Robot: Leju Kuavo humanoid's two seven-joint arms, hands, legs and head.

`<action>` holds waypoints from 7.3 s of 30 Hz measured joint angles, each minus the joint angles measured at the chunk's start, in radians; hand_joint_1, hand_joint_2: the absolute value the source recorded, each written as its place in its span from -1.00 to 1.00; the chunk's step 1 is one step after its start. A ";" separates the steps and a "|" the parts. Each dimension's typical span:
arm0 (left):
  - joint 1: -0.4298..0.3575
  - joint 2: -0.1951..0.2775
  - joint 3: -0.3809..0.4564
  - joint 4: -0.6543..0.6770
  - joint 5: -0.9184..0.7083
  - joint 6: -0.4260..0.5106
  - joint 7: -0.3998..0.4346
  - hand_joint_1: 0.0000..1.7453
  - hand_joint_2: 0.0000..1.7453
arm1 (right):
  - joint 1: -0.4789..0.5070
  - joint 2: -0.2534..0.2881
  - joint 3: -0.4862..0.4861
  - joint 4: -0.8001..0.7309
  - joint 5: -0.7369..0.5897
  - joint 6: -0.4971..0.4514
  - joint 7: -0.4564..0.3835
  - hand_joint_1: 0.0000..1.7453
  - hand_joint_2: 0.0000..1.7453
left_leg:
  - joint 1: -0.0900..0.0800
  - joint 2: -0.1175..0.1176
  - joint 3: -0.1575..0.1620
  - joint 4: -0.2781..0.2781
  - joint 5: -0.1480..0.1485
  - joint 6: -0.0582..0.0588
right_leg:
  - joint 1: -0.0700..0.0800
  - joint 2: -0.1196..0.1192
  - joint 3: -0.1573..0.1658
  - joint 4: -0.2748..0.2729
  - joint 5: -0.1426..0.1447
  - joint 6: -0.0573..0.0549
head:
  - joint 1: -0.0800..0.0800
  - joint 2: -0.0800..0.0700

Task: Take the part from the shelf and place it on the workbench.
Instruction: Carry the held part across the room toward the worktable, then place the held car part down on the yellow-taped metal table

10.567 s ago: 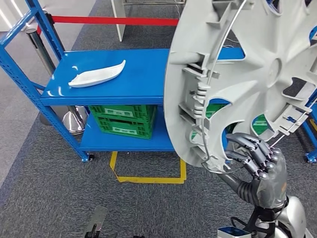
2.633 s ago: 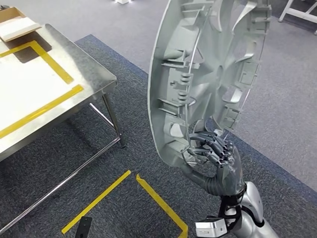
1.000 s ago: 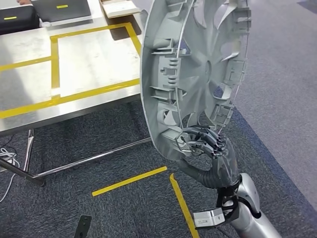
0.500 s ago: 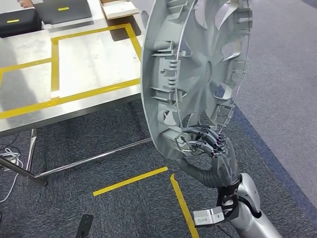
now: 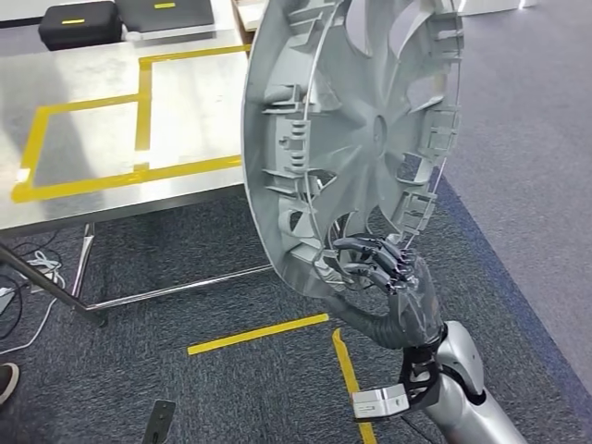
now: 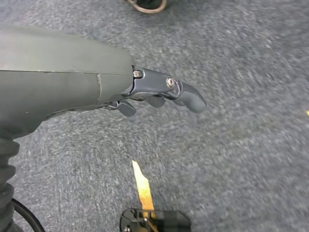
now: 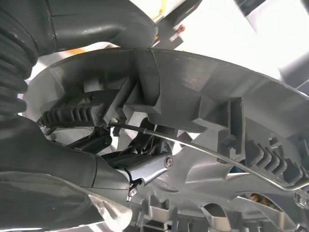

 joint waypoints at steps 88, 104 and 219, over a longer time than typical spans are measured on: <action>-0.004 0.019 0.015 0.000 -0.063 -0.006 0.040 -1.00 1.00 | 0.121 0.003 -0.016 -0.065 -0.003 -0.042 0.016 1.00 1.00 | 0.009 -0.028 -0.018 0.023 -0.003 -0.032 | -0.002 0.066 0.035 -0.032 0.010 -0.015 | -0.003 0.000; 0.000 0.007 0.040 0.000 -0.052 0.006 0.045 -1.00 1.00 | 0.058 0.030 -0.015 -0.022 -0.070 -0.004 -0.025 1.00 1.00 | 0.008 -0.034 0.068 0.003 -0.064 -0.022 | 0.003 0.065 -0.047 -0.019 0.055 -0.012 | 0.009 0.000; -0.063 0.001 0.059 -0.018 -0.302 -0.148 0.017 -1.00 1.00 | -0.616 0.079 0.208 1.128 0.594 0.204 0.251 1.00 1.00 | 0.019 -0.032 -0.021 0.022 0.000 -0.007 | -0.010 0.069 -0.189 0.264 -0.050 0.014 | 0.028 0.000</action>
